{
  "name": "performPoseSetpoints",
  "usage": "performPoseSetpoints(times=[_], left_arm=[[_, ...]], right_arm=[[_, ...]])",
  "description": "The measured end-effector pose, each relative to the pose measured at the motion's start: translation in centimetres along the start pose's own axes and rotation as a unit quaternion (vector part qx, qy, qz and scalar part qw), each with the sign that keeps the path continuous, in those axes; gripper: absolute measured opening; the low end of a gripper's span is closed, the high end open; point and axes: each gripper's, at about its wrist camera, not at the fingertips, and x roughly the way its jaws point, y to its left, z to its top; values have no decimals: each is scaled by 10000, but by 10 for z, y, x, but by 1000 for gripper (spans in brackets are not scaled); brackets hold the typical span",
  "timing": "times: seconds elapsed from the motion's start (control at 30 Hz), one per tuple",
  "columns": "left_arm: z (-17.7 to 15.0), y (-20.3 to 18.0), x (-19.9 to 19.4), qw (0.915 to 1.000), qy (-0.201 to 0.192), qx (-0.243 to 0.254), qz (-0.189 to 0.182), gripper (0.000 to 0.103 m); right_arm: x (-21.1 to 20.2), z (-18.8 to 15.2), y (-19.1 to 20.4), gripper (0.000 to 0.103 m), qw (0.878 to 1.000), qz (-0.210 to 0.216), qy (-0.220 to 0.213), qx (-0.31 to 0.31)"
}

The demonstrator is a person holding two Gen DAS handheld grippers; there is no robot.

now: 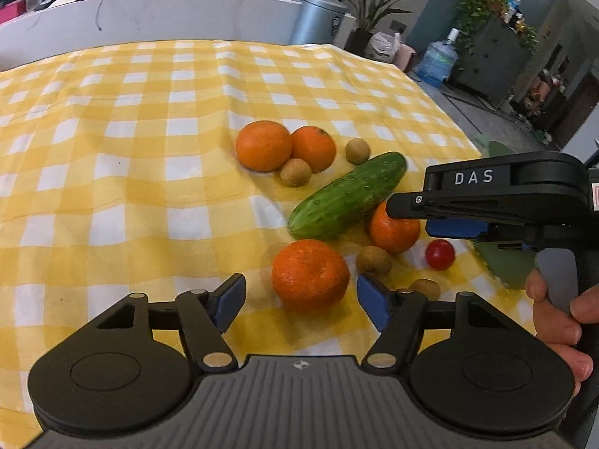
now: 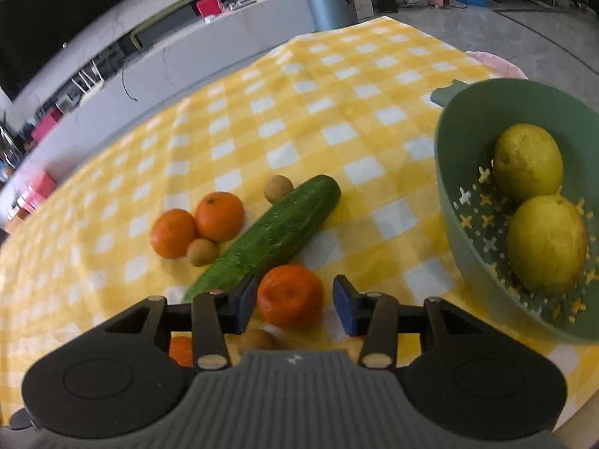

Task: Organize fruits
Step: 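Grasp an orange with the left tool while the right tool grasps another orange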

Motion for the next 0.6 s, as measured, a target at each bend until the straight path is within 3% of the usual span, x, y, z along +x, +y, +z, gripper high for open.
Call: performPoseSetpoints(times=[0.1,0.27,0.37,0.6], left_arm=[[-2,1,3,9999,-14,-106,-33,74],[-4,-1,1,9996,-148,-62,-240,52],[-6,-3,1,9995,-219,-27,-225,50],[-6,-2,0,9994,-273,-37,-228,50]], right_arm=[[11,1,-1,44,9999,86,113,-61],[19,1,4,45,9996,113,159,-225],[19,0,2,40,9995,160,150,-213],[16,-3,1,40,9997,111,96,-218]])
